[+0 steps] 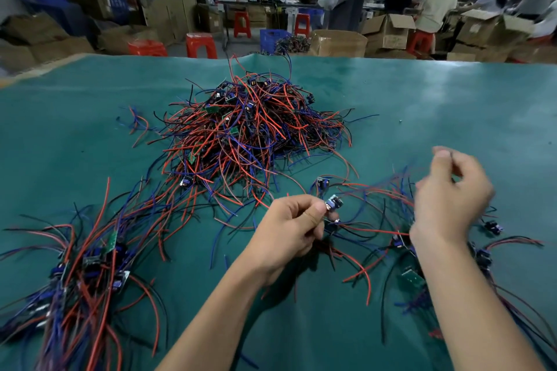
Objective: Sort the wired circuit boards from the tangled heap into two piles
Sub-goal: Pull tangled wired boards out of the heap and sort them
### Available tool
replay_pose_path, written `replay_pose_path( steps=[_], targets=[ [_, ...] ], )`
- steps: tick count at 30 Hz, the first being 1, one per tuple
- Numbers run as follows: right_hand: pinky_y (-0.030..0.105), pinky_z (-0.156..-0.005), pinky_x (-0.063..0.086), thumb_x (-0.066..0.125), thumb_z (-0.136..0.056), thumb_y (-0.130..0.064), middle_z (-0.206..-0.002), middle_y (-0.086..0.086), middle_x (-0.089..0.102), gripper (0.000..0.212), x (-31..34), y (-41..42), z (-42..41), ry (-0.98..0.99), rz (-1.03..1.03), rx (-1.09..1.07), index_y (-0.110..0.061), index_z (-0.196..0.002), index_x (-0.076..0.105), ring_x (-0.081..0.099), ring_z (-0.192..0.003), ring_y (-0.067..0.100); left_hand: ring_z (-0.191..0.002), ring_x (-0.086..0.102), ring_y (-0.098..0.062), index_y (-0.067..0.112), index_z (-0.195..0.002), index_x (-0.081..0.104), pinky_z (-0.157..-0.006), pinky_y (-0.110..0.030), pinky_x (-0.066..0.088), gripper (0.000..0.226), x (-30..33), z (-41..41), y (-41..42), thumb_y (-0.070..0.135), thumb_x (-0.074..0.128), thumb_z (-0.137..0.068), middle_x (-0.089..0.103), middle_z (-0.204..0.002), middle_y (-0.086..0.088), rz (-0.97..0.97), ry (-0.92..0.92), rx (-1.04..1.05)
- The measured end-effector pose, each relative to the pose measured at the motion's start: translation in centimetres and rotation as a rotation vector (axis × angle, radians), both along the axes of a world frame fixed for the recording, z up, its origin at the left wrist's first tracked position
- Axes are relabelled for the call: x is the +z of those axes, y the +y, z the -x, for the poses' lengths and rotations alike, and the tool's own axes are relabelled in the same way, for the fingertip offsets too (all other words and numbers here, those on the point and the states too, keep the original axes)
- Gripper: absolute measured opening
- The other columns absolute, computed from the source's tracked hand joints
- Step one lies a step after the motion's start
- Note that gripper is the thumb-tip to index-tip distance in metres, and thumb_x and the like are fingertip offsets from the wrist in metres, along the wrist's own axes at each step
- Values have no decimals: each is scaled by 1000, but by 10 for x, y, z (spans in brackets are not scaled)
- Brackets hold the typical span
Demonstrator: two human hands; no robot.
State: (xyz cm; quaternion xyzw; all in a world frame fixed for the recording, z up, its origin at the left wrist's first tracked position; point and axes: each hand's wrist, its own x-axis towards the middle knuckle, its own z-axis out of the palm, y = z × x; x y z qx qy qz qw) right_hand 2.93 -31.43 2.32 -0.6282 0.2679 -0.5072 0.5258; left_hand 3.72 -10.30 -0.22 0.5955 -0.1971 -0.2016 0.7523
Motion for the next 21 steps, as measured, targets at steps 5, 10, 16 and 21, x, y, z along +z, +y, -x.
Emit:
replay_pose_path(
  steps=[5,10,16,21],
  targets=[
    [18,-40,37,64,-80,-55,-66,-2,73,30,-1,56,7,283,50,662,-28,-78,76,52,-45,6,-42,30,-7,17,-83,70,-40,-17,17,37,1,-4,2,8,41,-105,58,-68,-1,112,48,120],
    [27,-75,58,73,-85,-32,-81,-15,77,6,-2,76,11,283,390,763,-28,-85,77,72,-76,3,-36,48,-9,10,-81,62,-34,-17,29,28,0,-3,4,15,46,-104,58,-55,-2,-33,-18,109],
    [38,-82,55,69,-91,-29,-87,-13,75,10,28,45,15,-1,315,368,-36,-85,71,66,-80,7,-46,63,-12,11,-86,59,-38,-18,40,26,5,5,2,15,43,-106,65,-60,-4,-151,-55,-209],
    [23,-60,51,69,-90,-36,-81,-10,77,12,78,76,31,-435,85,358,-34,-82,78,64,-70,4,-51,61,-12,7,-87,61,-43,-19,43,23,10,8,0,1,43,-100,66,-72,-10,-161,-58,-127]
  ],
)
